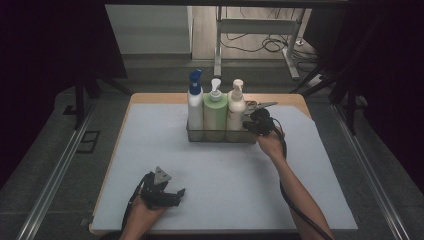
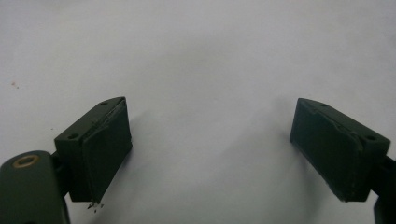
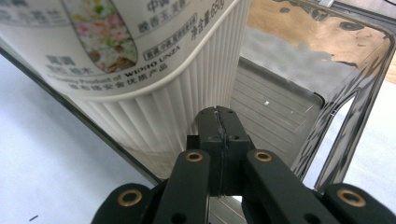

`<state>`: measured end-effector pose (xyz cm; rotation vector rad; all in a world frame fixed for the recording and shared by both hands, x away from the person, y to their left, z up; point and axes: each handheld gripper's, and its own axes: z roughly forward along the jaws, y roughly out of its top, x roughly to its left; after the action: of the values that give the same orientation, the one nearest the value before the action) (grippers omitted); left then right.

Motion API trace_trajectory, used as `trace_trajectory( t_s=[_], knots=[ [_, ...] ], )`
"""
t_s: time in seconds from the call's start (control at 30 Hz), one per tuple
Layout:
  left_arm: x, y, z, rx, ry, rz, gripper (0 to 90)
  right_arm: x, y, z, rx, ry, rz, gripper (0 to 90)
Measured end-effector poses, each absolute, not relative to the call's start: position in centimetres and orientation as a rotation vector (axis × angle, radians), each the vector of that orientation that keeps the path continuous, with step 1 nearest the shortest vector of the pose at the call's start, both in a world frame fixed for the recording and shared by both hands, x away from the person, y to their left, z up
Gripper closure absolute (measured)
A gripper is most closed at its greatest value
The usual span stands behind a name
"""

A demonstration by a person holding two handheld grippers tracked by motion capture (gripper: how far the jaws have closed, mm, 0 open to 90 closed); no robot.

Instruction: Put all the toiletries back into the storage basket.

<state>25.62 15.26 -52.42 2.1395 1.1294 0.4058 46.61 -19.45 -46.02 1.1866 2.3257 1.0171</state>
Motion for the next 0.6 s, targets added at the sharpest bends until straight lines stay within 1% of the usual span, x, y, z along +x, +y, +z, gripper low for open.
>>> trace_trajectory(
  t_s=[0.6],
  knots=[
    [25.63, 15.25, -52.43, 2.139, 1.128, 0.405, 12.2, 46.35, -19.35, -45.96, 1.186, 2.324, 1.021, 89.9]
  ],
)
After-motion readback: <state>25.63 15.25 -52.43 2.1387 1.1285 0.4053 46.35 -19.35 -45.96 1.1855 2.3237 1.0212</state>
